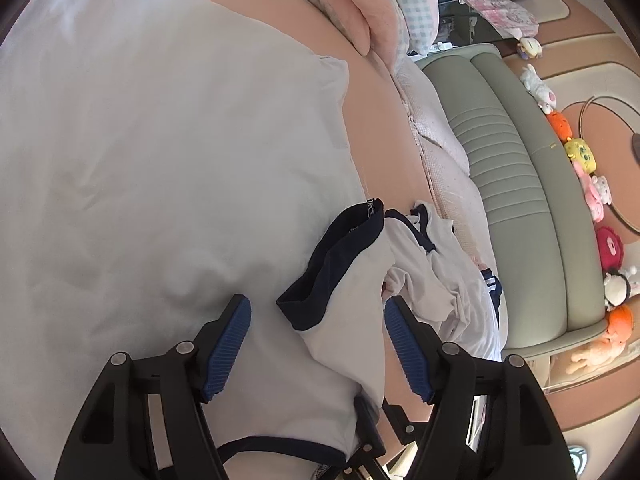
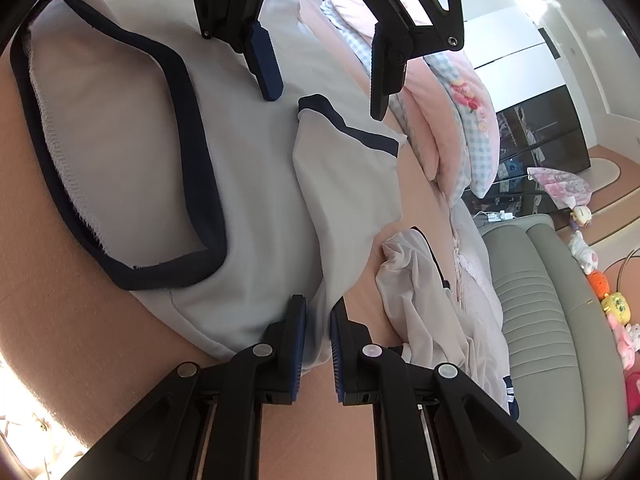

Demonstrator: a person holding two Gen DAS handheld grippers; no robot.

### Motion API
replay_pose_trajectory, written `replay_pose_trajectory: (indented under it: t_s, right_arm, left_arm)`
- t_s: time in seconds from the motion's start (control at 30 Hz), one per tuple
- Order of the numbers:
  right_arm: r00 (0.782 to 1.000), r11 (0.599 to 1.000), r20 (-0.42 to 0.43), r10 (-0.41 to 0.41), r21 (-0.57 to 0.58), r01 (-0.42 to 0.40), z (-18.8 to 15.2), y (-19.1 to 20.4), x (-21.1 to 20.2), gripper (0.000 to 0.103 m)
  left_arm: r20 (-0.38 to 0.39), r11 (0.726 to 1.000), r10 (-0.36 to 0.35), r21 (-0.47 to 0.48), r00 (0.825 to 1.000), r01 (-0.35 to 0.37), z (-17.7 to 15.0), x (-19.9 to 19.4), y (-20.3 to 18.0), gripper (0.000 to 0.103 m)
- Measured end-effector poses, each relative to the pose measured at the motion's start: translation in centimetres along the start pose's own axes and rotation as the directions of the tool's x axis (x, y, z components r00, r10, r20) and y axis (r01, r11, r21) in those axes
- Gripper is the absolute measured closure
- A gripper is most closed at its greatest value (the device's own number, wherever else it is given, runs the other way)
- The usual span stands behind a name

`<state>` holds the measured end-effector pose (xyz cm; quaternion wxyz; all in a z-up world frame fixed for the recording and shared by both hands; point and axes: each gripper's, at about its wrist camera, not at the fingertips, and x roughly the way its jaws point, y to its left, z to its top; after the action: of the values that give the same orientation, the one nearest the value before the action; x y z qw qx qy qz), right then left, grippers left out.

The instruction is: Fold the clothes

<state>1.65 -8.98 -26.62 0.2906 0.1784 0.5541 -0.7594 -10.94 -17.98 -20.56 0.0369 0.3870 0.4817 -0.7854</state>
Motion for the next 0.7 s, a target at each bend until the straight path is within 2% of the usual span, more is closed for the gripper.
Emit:
replay_pose_trajectory:
  t_s: [0.1, 0.27, 0.37, 0.53, 0.63, 0.7]
  right_arm:
    - [1.0, 0.999, -0.01, 0.02, 0.038, -0.02, 0.1, -0.4, 0.1, 0.093]
    - [1.0, 1.0, -0.01, 0.017, 0.026, -0.017, 0.2, -0.3, 0.1, 0.093]
    - [1.0, 0.999, -0.013, 0.021, 0.036, -0.021, 0.2, -0.2, 0.1, 0.093]
    - [0.999, 0.998, -0.018, 0.035, 0.057, -0.034, 0.3, -0.5, 0.2, 0.093]
    - [0.999, 0.998, -0.018, 0.035, 0.055, -0.034, 0.3, -0.4, 0.1, 0.093]
    - [0.999, 0.998, -0.019, 0.035, 0.057, -0.034, 0.2, -0.3, 0.1, 0.093]
  left_arm:
    - [0.006, 1.0, -0.015, 0.006, 1.0, 0.015, 0.3, 0.0, -0.4, 0.035]
    - [-0.01, 1.0, -0.008, 0.017, 1.0, 0.008, 1.0, 0.5, -1.3, 0.035]
    - [-0.023, 0.999, -0.031, 0.008, 0.999, 0.031, 1.3, 1.0, -1.4, 0.035]
    - [-0.081, 0.999, -0.044, -0.018, 0.996, 0.042, 1.2, 2.3, -0.6, 0.038]
    - [-0.097, 0.999, -0.036, 0.021, 0.995, 0.038, 0.6, 2.2, -0.9, 0.046]
    - [-0.098, 0.999, 0.004, 0.045, 0.995, 0.0, 0.2, 2.3, -1.0, 0.063]
